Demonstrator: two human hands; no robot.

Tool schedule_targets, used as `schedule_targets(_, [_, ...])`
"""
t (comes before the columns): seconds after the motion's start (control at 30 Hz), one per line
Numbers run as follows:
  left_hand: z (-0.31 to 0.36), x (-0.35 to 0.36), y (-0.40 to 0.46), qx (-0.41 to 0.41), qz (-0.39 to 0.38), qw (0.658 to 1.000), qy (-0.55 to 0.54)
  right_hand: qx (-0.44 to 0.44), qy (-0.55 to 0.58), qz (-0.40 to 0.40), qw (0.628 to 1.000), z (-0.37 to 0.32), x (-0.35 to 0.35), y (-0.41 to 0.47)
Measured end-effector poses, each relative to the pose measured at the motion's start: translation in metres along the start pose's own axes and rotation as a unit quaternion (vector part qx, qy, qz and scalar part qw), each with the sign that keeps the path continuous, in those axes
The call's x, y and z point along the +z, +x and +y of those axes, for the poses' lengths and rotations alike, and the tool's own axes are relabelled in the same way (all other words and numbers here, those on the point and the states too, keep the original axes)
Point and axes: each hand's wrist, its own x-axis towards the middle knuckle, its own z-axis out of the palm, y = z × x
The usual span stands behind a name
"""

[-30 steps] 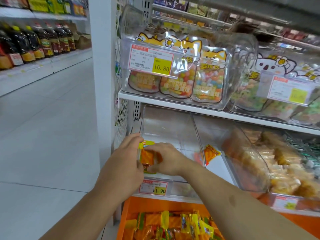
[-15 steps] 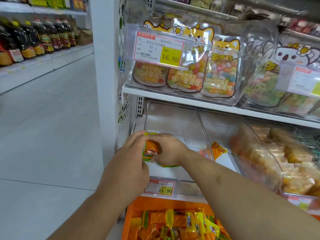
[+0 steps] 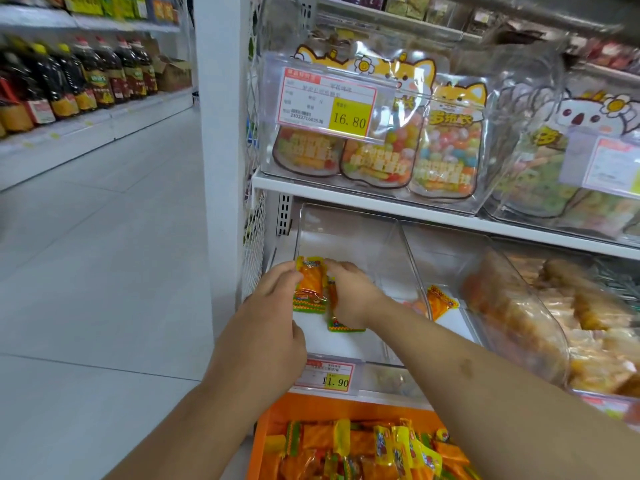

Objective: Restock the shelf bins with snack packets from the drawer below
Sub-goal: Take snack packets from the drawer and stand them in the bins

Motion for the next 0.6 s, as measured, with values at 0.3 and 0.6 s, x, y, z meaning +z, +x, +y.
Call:
schedule_targets(0.3, [0.000,-0.003,-0.004,-0.014,-0.026,1.000,0.009,0.043,-0.077,-0.061,0.994,0.013,0.006,-0.021])
schedule_targets(0.6, [-0.003,0.001,-0.001,-0.015,-0.028,0.999,0.007,0.074,-0.080,-0.024,0.994,0.014,0.015,-0.001])
